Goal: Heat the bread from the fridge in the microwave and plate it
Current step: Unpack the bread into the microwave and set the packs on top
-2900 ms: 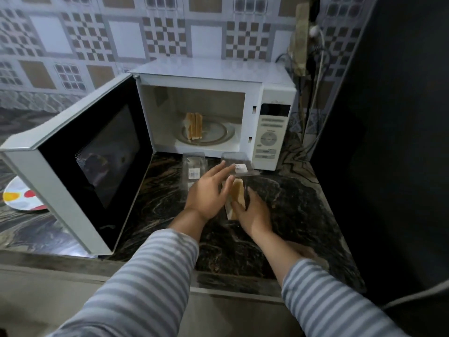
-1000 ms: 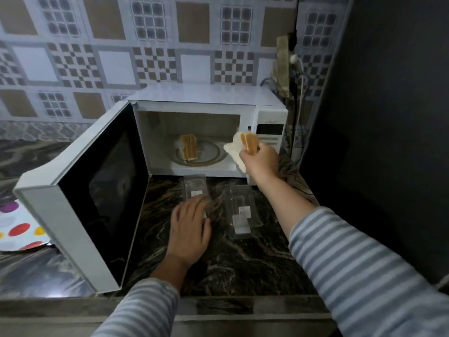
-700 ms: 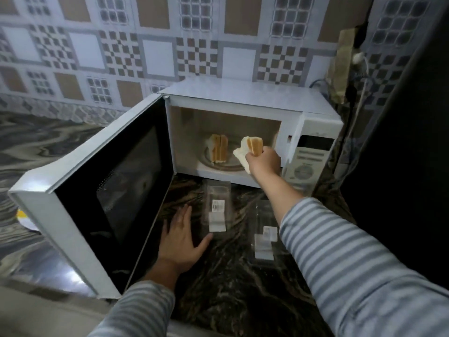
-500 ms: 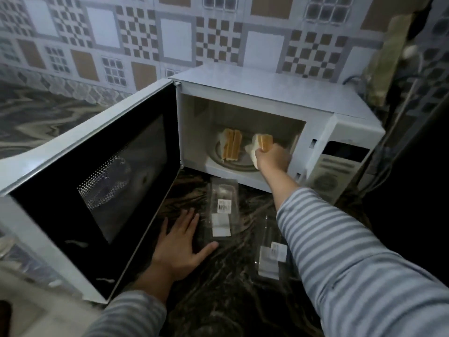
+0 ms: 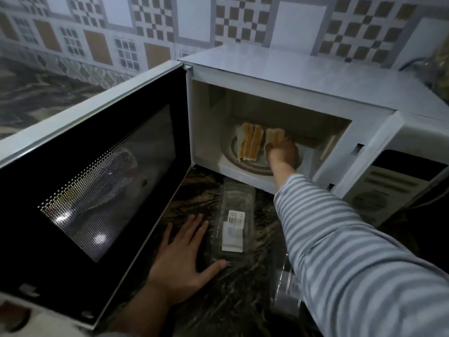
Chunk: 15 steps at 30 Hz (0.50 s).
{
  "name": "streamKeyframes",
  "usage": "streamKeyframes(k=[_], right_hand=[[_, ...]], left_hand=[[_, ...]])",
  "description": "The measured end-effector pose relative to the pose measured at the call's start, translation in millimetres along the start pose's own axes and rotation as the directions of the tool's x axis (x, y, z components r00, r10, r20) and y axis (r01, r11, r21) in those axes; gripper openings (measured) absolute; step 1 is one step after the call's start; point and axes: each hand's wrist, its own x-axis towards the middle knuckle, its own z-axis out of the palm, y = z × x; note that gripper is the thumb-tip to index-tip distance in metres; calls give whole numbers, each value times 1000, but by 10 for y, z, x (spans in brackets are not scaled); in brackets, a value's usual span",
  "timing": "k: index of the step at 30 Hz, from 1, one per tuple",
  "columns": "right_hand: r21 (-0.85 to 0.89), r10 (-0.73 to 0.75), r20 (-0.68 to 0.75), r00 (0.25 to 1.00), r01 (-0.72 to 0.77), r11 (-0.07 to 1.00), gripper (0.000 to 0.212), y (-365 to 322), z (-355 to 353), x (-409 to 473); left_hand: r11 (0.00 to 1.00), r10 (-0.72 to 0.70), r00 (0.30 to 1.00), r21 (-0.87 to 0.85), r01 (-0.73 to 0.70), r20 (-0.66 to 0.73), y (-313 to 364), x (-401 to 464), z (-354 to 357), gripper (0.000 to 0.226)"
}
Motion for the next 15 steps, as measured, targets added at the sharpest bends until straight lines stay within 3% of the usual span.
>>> streamKeyframes(k=[5, 9, 12, 15], right_hand=[[20, -3, 25, 1000, 3, 1000, 36, -21, -162, -98], [54, 7, 8, 1000, -7, 998, 41, -39, -268, -228], [14, -27, -10, 1000, 27, 1000, 34, -39, -358, -423], [22, -46, -12, 999, 46, 999, 41, -32, -458, -733]], left_hand=[[1000, -2, 1000, -18, 1, -6, 16, -17, -11, 105], [1000, -1, 1000, -31, 2, 13, 31, -15, -20, 104], [1000, 0, 1000, -15, 0, 21, 22, -12, -17, 102], [1000, 21, 1000, -22, -21, 16, 20, -23, -17, 113]])
